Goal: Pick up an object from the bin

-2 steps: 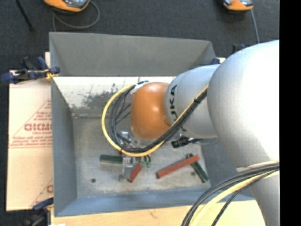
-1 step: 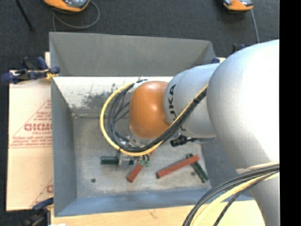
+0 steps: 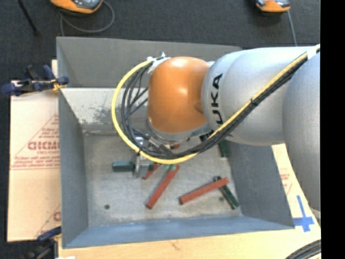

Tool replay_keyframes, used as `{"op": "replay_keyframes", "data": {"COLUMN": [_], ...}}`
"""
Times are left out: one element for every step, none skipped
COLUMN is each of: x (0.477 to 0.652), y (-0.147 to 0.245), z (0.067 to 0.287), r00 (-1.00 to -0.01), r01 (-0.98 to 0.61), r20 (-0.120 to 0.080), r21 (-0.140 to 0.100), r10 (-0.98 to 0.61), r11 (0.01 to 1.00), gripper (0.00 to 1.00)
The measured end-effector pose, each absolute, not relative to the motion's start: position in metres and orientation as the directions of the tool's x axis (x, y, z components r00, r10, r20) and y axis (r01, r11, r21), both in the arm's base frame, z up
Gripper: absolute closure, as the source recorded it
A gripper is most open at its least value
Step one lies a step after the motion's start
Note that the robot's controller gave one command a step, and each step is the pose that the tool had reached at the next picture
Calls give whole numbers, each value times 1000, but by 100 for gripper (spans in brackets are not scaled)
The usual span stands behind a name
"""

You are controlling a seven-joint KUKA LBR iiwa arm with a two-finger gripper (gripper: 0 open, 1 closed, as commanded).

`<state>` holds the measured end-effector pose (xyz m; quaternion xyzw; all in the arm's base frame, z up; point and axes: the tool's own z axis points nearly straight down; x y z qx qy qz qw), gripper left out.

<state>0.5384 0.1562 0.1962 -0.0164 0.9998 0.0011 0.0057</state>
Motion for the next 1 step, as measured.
{"op": "replay_keyframes", "data": {"x": [533], "y": [160], "z": [256], "r00": [-998], "r01": [-62], "r20": [-10], "r21": [1], "r10": [-62], "r11": [998], "gripper": [100]}}
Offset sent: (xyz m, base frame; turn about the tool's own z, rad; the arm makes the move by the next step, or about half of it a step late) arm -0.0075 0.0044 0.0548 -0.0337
